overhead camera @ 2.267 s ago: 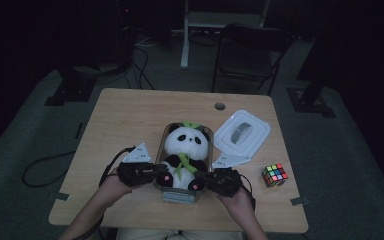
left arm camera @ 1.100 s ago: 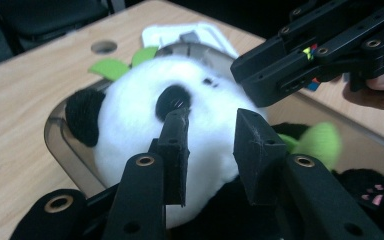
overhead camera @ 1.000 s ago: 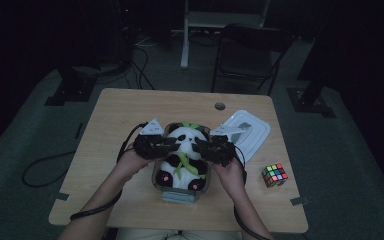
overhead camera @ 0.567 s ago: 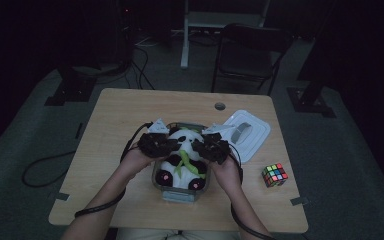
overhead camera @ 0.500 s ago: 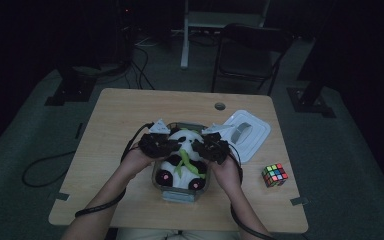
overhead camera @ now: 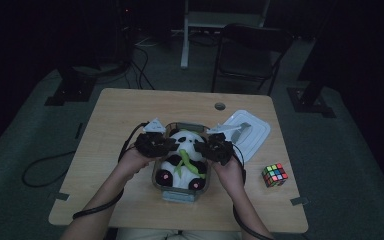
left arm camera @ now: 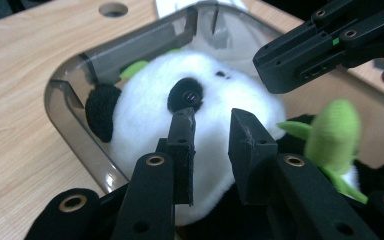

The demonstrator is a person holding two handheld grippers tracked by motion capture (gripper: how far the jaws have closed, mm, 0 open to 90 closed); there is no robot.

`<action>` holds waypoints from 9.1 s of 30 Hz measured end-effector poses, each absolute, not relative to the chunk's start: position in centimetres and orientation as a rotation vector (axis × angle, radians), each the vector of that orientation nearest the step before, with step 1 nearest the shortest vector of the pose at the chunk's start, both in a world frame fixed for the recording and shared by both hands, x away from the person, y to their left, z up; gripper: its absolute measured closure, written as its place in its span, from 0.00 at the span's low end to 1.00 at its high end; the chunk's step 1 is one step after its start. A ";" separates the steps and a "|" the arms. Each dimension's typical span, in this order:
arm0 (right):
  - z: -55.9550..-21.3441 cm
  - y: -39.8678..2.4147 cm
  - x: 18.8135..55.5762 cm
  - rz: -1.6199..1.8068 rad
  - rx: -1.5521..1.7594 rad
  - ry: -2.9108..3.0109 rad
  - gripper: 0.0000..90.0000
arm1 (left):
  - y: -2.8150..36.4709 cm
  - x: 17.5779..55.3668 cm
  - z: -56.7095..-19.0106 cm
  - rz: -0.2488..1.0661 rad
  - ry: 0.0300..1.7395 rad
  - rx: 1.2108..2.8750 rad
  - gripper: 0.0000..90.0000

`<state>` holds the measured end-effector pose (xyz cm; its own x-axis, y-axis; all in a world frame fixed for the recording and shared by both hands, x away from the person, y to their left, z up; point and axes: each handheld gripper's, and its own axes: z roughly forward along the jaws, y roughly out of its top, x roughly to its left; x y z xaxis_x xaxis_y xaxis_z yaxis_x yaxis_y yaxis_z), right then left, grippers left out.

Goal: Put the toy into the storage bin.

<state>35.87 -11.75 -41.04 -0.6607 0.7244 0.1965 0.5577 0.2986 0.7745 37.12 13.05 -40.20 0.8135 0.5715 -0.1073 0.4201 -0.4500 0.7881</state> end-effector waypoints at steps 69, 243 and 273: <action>-46.0 -33.5 25.3 1.204 1.589 1.824 0.19 | 17.7 29.6 -41.1 0.214 0.628 2.052 0.13; -39.4 -10.4 29.9 1.240 0.844 2.555 1.00 | 14.0 30.9 -41.7 0.243 0.571 2.216 1.00; -39.6 -8.9 29.6 1.154 0.822 2.615 1.00 | 11.7 30.1 -40.5 0.156 0.414 2.201 1.00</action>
<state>29.57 -8.95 -39.61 -0.8343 0.5472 0.0668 0.4182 0.5494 0.7234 30.08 11.75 -40.48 0.9369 0.3479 -0.0335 0.2394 -0.5687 0.7869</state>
